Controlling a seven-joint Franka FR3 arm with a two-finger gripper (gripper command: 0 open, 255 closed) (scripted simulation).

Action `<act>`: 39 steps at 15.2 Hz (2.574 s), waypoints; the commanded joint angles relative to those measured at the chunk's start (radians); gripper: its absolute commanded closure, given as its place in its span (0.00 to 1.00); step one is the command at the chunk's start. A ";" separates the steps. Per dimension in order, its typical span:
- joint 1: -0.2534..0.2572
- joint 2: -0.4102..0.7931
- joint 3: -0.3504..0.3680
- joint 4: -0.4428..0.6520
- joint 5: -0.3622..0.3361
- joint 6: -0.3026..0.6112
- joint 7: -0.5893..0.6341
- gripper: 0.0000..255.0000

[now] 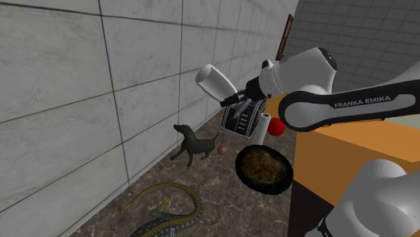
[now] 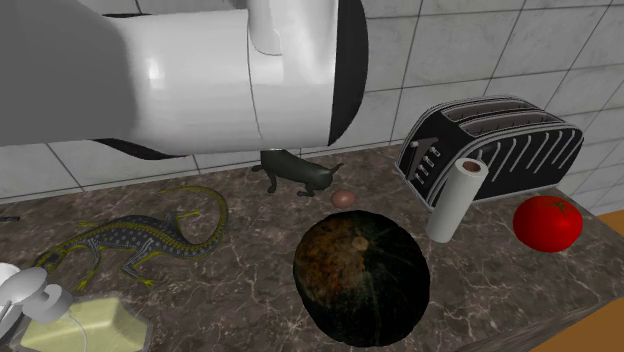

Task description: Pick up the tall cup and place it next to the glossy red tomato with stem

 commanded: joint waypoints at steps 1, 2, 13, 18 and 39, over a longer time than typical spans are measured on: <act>0.030 -0.046 -0.088 -0.035 0.003 -0.012 -0.070 1.00; 0.039 -0.068 -0.127 -0.049 0.002 -0.020 -0.101 1.00; 0.029 -0.272 -0.511 -0.108 -0.051 -0.169 -0.439 1.00; 0.000 -0.318 -0.671 -0.074 -0.083 -0.254 -0.586 1.00; 0.020 -0.299 -1.090 0.051 -0.152 -0.342 -0.934 1.00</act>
